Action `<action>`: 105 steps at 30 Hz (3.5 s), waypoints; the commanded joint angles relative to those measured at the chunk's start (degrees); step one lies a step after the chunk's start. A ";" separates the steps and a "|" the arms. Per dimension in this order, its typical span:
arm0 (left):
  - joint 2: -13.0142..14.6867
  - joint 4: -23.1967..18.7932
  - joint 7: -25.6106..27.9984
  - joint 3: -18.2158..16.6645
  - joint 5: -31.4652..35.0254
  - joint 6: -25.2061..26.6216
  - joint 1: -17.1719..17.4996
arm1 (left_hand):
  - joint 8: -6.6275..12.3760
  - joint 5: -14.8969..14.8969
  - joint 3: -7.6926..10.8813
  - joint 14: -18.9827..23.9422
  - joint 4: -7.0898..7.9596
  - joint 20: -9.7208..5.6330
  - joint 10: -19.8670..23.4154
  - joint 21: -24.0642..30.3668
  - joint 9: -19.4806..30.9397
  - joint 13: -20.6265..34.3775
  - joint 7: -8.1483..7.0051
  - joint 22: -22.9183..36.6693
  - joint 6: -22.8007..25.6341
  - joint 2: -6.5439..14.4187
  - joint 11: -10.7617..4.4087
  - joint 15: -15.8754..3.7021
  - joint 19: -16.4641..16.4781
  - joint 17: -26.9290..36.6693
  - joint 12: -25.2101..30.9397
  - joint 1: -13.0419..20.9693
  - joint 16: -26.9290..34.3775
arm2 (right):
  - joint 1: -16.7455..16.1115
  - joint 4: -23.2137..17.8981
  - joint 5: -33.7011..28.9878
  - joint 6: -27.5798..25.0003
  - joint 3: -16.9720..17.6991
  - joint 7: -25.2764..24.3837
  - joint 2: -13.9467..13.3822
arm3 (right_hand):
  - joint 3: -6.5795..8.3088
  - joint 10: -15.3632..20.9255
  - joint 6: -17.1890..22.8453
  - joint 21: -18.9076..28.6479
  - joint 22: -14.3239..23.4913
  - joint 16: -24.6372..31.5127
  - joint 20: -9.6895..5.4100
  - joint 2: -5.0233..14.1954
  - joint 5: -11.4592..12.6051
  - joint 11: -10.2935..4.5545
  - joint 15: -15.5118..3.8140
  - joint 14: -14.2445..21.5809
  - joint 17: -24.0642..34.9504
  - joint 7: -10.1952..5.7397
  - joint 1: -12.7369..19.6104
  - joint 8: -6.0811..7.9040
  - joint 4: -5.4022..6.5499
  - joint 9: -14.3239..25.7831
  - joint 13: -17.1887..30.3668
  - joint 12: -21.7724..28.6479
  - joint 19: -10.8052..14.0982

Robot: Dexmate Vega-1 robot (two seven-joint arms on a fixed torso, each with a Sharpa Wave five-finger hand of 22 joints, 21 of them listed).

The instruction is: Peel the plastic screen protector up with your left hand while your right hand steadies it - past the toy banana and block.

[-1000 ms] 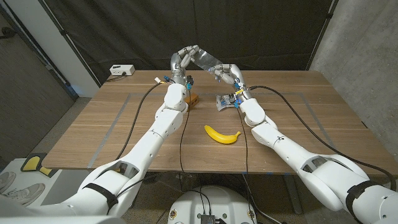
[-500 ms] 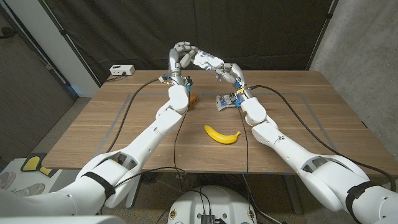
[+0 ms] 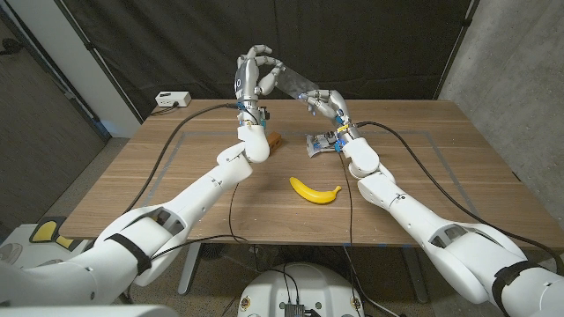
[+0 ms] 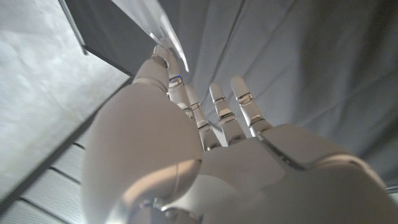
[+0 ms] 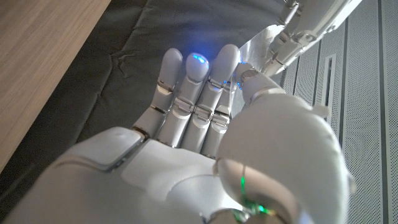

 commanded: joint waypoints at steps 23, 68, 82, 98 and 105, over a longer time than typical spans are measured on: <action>0.90 -3.06 2.85 -4.67 40.03 6.37 2.98 | -0.80 1.40 0.08 0.14 -0.19 -1.28 1.71 -0.22 0.07 1.55 -5.56 0.13 9.38 -0.99 -0.49 -9.32 0.46 -0.28 2.43 0.18 -0.13 | -3.27 -8.78 2.20 -5.56 0.83 -0.57 -1.61 | 2.01 1.06 3.88 0.29 0.28 1.64 -7.73 -0.85 0.58 -0.03 -2.28 3.05 0.30 2.24 0.46 0.10 -0.74 4.01 0.27 -0.29 1.76; -14.33 6.22 2.85 -16.66 37.80 -13.88 8.55 | -3.03 2.15 0.04 1.47 -0.06 -2.63 5.06 -0.66 0.20 0.47 -2.50 0.03 9.90 -1.04 -0.51 -10.13 2.24 -0.82 3.17 1.47 0.12 | -8.97 -23.68 0.42 -20.79 2.12 -12.30 -2.07 | 3.06 2.22 4.43 0.21 0.55 3.64 -8.51 -1.54 1.31 -0.59 -2.27 3.69 0.29 2.33 0.71 -0.26 -0.89 4.34 0.00 -0.68 4.06; -12.78 3.41 2.01 -9.05 16.88 -14.88 10.26 | -3.41 2.09 0.00 1.27 0.08 -1.69 5.01 -1.22 0.30 -1.21 -2.04 0.03 10.04 -0.96 -0.53 -9.83 1.52 -0.95 1.98 1.72 -0.06 | -9.09 -26.17 -2.01 -23.16 2.81 -16.39 -1.70 | 3.21 2.32 4.83 0.10 0.54 4.41 -8.65 -1.81 1.63 -0.75 -2.23 4.18 0.32 2.15 0.70 -0.46 -0.82 4.22 0.19 -0.71 4.47; -10.27 -11.90 -28.32 -5.28 -33.29 -9.51 16.61 | -3.85 1.97 0.29 0.87 0.01 -2.42 5.88 -1.94 0.45 -1.72 -0.27 0.16 9.45 -0.23 -0.56 -9.59 -0.20 -0.68 1.91 2.58 0.13 | -8.01 -25.54 -5.38 -21.68 3.30 -20.43 -1.13 | 3.21 2.49 4.84 0.12 0.76 5.01 -8.71 -1.87 1.90 -0.81 -2.21 4.10 0.30 2.28 0.61 -0.69 -0.74 4.40 -0.12 -1.08 4.46; -8.91 -17.37 -40.14 -5.80 -47.67 -1.81 18.09 | -4.03 1.79 -0.06 0.08 0.02 -2.33 6.09 -2.08 0.52 -1.31 0.19 0.24 8.96 0.22 -0.53 -9.69 -0.84 0.47 2.29 2.93 0.72 | -8.01 -25.49 -6.01 -21.30 3.49 -21.50 -1.13 | 3.19 2.47 4.89 0.16 0.84 5.20 -8.73 -1.83 1.97 -0.81 -2.21 4.07 0.30 2.08 0.58 -0.78 -0.70 4.40 -0.02 -1.10 4.48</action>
